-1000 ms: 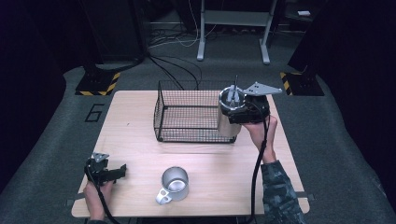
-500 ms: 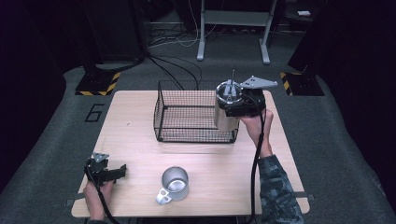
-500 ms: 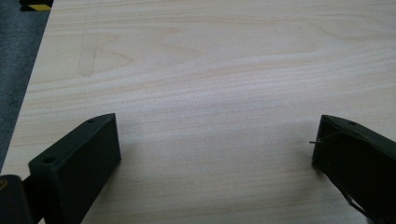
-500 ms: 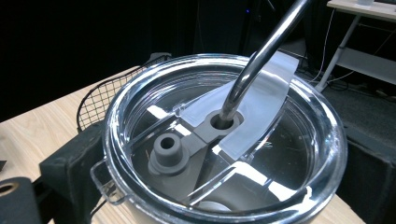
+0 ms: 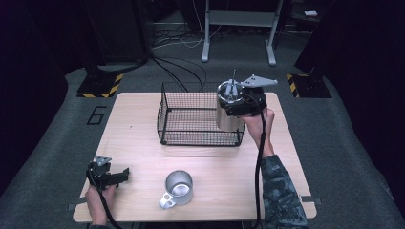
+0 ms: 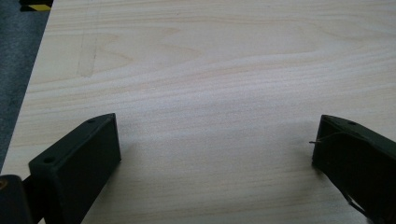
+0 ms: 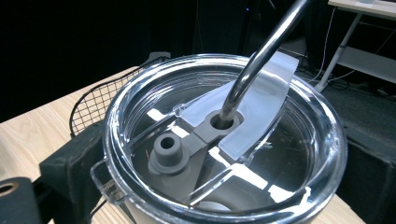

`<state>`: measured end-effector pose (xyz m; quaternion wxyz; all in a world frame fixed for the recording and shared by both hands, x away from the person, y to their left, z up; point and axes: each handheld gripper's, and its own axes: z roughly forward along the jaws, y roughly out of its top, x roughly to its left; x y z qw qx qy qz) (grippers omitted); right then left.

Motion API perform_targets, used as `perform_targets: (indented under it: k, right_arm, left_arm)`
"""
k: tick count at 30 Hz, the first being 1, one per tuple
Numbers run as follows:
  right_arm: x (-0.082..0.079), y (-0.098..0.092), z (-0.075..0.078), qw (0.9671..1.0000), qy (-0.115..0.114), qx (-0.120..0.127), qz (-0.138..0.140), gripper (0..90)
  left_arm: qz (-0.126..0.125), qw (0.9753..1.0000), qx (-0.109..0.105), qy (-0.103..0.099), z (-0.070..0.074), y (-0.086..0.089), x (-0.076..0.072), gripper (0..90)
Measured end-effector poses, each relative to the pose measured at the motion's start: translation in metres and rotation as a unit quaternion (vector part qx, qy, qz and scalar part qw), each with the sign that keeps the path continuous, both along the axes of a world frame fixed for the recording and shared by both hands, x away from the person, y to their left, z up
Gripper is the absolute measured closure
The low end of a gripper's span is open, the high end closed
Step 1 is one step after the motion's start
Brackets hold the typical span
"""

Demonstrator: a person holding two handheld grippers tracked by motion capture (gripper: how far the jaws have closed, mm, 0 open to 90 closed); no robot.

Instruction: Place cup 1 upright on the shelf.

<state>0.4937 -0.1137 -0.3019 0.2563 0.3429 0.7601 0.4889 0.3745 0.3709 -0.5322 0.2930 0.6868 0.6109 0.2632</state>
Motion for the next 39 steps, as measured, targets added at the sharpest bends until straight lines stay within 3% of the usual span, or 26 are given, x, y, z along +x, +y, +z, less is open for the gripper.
perform_targets:
  k: [20,39]
  right_arm:
    - [0.025,0.007,-0.016,0.9998,0.006,-0.003,-0.019,3.4]
    - [0.044,0.011,-0.034,0.9992,0.028,0.000,-0.029,3.4]
  left_arm:
    - [0.000,1.0000,0.000,-0.001,0.000,0.000,0.000,0.9]
    - [-0.001,1.0000,0.000,-0.001,0.000,0.000,0.000,1.0]
